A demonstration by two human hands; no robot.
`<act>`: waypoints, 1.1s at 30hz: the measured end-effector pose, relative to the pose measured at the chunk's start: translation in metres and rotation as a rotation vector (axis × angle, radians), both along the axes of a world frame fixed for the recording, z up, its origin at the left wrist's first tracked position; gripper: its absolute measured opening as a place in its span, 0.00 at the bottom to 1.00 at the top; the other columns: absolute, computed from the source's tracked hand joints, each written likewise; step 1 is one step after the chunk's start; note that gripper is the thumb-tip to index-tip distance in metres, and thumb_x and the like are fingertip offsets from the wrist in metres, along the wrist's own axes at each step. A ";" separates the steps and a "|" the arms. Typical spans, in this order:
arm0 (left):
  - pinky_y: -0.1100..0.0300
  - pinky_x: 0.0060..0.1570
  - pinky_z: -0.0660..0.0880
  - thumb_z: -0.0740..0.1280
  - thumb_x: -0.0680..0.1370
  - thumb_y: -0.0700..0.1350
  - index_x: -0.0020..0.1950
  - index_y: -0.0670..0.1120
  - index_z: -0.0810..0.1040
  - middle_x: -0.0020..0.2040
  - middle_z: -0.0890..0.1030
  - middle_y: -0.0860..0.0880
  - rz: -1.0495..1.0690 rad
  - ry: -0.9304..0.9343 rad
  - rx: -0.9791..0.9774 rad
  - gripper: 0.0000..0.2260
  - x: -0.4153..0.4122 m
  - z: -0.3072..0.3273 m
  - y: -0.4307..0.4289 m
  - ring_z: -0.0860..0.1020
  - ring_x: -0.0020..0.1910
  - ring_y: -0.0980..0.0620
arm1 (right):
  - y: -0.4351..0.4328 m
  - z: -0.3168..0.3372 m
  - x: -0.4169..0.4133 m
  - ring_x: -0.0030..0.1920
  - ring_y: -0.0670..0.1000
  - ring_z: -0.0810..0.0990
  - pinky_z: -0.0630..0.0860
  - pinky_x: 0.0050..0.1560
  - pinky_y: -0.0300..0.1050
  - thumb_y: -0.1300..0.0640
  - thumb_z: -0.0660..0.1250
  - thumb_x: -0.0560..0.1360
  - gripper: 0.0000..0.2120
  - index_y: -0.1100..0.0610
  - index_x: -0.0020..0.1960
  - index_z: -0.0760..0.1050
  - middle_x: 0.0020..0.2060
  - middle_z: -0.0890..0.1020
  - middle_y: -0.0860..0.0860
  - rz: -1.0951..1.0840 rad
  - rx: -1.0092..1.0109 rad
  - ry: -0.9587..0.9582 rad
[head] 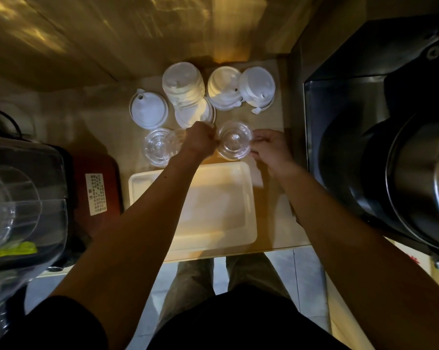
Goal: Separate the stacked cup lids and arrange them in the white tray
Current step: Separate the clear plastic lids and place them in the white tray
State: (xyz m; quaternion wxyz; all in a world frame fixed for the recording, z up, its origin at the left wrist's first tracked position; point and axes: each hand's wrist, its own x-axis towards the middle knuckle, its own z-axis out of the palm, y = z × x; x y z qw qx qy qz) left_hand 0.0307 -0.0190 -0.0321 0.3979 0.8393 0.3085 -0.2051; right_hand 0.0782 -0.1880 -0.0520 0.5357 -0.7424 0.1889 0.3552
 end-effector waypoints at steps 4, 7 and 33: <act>0.57 0.41 0.71 0.71 0.72 0.36 0.41 0.33 0.81 0.36 0.77 0.40 0.061 0.016 -0.043 0.05 -0.001 -0.004 0.001 0.76 0.38 0.49 | -0.001 -0.002 0.001 0.46 0.53 0.80 0.80 0.48 0.47 0.69 0.67 0.73 0.15 0.60 0.58 0.78 0.50 0.80 0.57 -0.017 -0.001 0.009; 0.57 0.40 0.70 0.72 0.71 0.36 0.39 0.37 0.81 0.32 0.74 0.45 0.133 0.008 -0.093 0.03 -0.003 -0.005 0.002 0.73 0.38 0.50 | 0.001 0.003 0.001 0.45 0.54 0.79 0.78 0.49 0.48 0.70 0.66 0.73 0.13 0.59 0.55 0.79 0.46 0.80 0.56 -0.054 0.042 0.024; 0.49 0.49 0.78 0.74 0.73 0.37 0.52 0.41 0.80 0.40 0.80 0.45 0.447 -0.293 -0.385 0.10 -0.034 0.074 0.000 0.78 0.40 0.47 | 0.007 0.091 -0.022 0.41 0.46 0.80 0.78 0.41 0.37 0.70 0.65 0.75 0.11 0.55 0.47 0.78 0.40 0.82 0.50 -0.198 0.273 -0.107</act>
